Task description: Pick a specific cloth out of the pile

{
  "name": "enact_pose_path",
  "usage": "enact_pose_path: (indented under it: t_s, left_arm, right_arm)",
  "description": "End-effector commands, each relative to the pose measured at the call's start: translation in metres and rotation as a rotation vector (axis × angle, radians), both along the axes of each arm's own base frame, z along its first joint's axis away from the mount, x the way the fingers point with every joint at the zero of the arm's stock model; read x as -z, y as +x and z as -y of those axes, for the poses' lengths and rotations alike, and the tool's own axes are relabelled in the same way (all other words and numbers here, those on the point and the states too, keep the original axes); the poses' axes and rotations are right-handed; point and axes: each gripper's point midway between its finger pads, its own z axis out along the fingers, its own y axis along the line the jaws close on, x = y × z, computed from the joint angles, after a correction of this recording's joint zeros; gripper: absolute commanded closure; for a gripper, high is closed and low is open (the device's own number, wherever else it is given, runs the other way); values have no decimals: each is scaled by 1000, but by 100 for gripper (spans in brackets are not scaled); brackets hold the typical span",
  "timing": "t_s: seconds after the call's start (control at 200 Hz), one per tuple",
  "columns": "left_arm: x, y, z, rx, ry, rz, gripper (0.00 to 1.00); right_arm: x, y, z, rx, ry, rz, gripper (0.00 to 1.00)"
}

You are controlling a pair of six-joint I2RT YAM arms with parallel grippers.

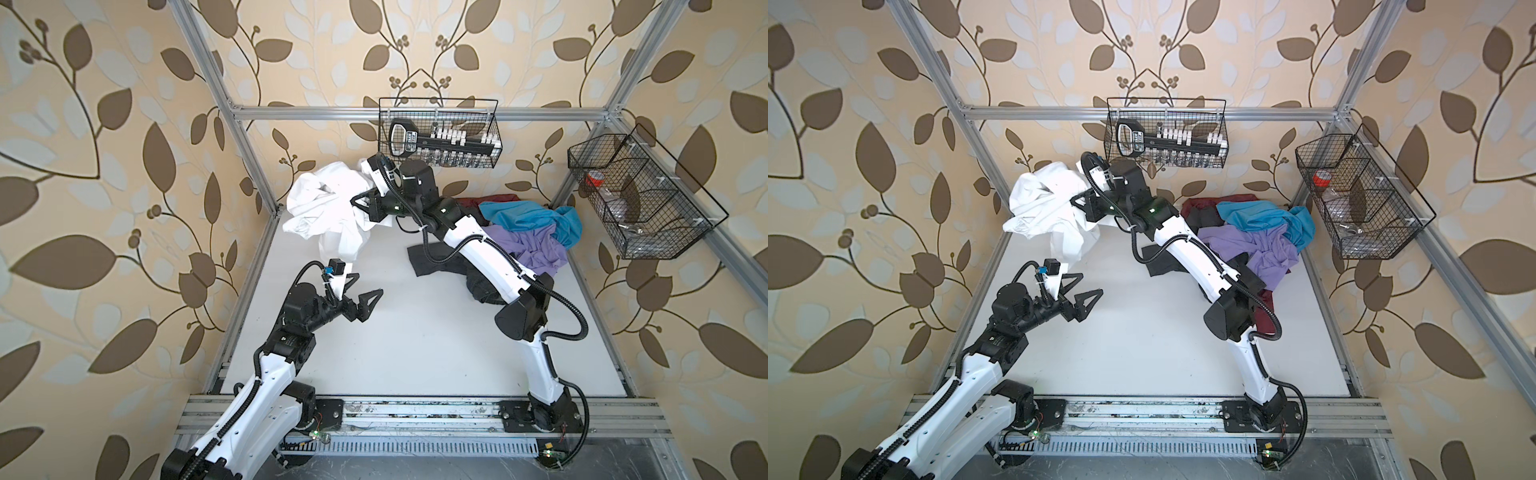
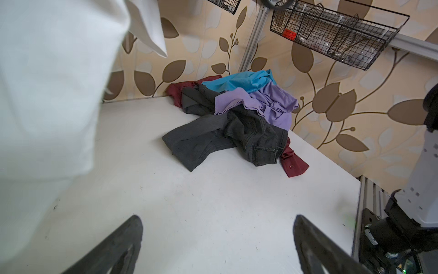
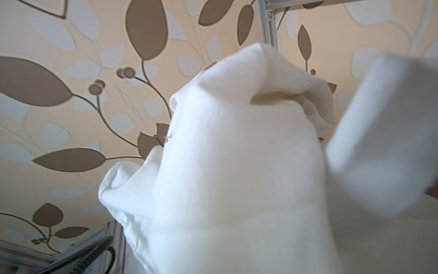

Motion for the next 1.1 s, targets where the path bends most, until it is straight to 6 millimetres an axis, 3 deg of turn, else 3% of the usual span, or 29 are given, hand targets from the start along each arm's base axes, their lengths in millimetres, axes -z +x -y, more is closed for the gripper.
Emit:
enact_pose_path:
  t_s: [0.0,0.26,0.485,0.58,0.67,0.845,1.0,1.1]
  left_arm:
    - [-4,1,0,-9,0,23,1]
    - [-3,0,1,-4,-2,27,1]
    - [1,3,1,-7,11,20,1]
    - [1,3,1,-6,13,17,1]
    - [2,3,1,-6,13,15,1]
    - [2,3,0,-10,16,19,1]
    - [1,2,0,-11,17,24,1]
    - [0,2,0,-9,16,26,1]
  right_arm:
    - [46,-4,-28,-135,63,-105,100]
    - [181,17,-64,-212,80,-326,100]
    - [269,0,-82,-258,13,-481,100]
    - [292,-10,-82,-268,-18,-515,66]
    - [286,-10,-80,-273,-19,-505,40]
    - [226,-10,-74,-264,-21,-376,1]
    - [188,-6,-46,-184,-78,-298,1]
    - [176,-10,-22,-126,-117,-299,0]
